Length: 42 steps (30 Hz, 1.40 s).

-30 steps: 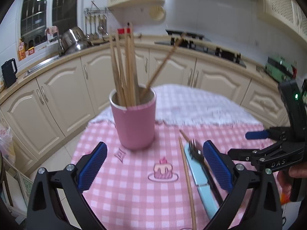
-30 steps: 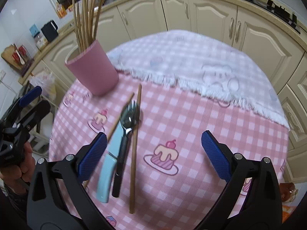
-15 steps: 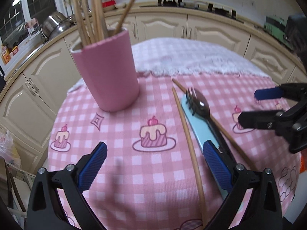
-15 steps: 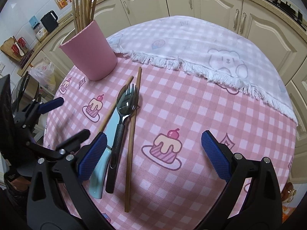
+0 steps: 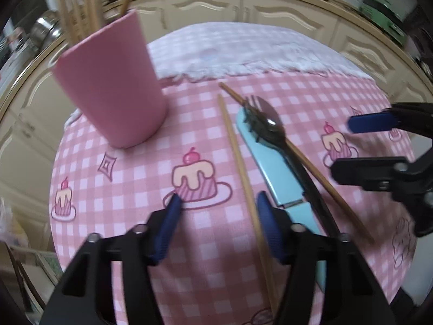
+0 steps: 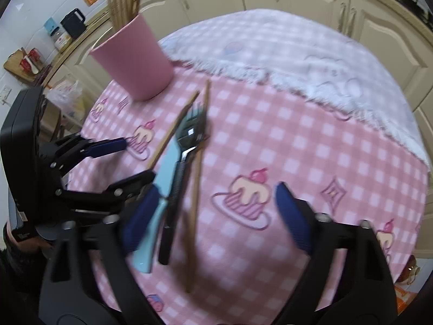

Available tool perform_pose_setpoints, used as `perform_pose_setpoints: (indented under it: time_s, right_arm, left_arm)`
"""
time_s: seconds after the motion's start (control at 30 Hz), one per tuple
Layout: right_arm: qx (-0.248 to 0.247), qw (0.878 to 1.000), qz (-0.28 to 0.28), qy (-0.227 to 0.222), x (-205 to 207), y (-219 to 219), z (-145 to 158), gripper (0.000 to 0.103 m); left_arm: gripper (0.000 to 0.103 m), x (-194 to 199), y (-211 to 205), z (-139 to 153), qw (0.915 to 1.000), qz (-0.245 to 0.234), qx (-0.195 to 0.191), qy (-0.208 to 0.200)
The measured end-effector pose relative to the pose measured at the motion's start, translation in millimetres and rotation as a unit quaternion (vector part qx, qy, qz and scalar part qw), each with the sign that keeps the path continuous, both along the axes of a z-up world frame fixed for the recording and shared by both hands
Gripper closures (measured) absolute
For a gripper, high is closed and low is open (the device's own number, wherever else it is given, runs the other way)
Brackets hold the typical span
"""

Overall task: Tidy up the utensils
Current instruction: 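Move both grippers back down to the fork, knife and chopsticks, then close the left gripper on a wooden chopstick while the right gripper closes on the dark fork, then lift the chopstick and fork and carry them over the pink cup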

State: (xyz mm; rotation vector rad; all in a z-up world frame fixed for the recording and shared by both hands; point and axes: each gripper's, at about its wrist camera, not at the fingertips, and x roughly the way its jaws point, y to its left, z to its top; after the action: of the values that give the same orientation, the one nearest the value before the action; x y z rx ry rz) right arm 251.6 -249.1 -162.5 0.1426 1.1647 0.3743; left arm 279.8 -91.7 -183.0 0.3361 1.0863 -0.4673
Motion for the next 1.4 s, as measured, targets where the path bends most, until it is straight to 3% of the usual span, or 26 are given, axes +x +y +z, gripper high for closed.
perform_pose_setpoints:
  time_s: [0.1, 0.17, 0.23, 0.57, 0.7, 0.8, 1.17, 1.4]
  right_arm:
    - [0.016, 1.000, 0.015, 0.008, 1.2, 11.3, -1.2, 0.051]
    - [0.028, 0.999, 0.023, 0.013, 3.3, 19.7, -2.2, 0.060]
    - [0.031, 0.999, 0.025, 0.018, 5.8, 24.9, -4.4, 0.067]
    - [0.028, 0.999, 0.014, 0.045, 23.0, 34.5, -14.9, 0.072]
    - [0.037, 0.998, 0.001, 0.049, 29.2, 27.3, -17.0, 0.090]
    - [0.037, 0.998, 0.008, 0.046, 28.2, 25.5, -15.9, 0.092]
    - [0.082, 0.997, 0.006, 0.016, 13.2, 8.8, -2.2, 0.093]
    - [0.122, 0.992, -0.018, -0.037, 0.4, -8.9, 19.3, 0.093]
  left_arm:
    - [0.079, 2.1, -2.5, 1.9, 0.9997, -0.022, 0.007, 0.007]
    - [0.085, 5.3, -1.5, 1.7, 0.9995, -0.026, 0.011, 0.009]
    - [0.085, 7.8, 3.0, 0.6, 0.9996, -0.025, 0.009, 0.012]
    - [0.084, 9.1, 5.6, -0.9, 0.9994, -0.032, 0.006, 0.011]
    - [0.087, 11.8, 1.7, -0.6, 0.9989, -0.044, 0.013, 0.012]
    - [0.097, 12.1, -0.8, -0.2, 0.9984, -0.054, 0.008, 0.017]
    - [0.098, 5.9, 11.5, 5.0, 0.9993, -0.017, -0.031, 0.014]
    - [0.098, -14.5, 35.9, 32.7, 0.9940, 0.010, -0.107, -0.019]
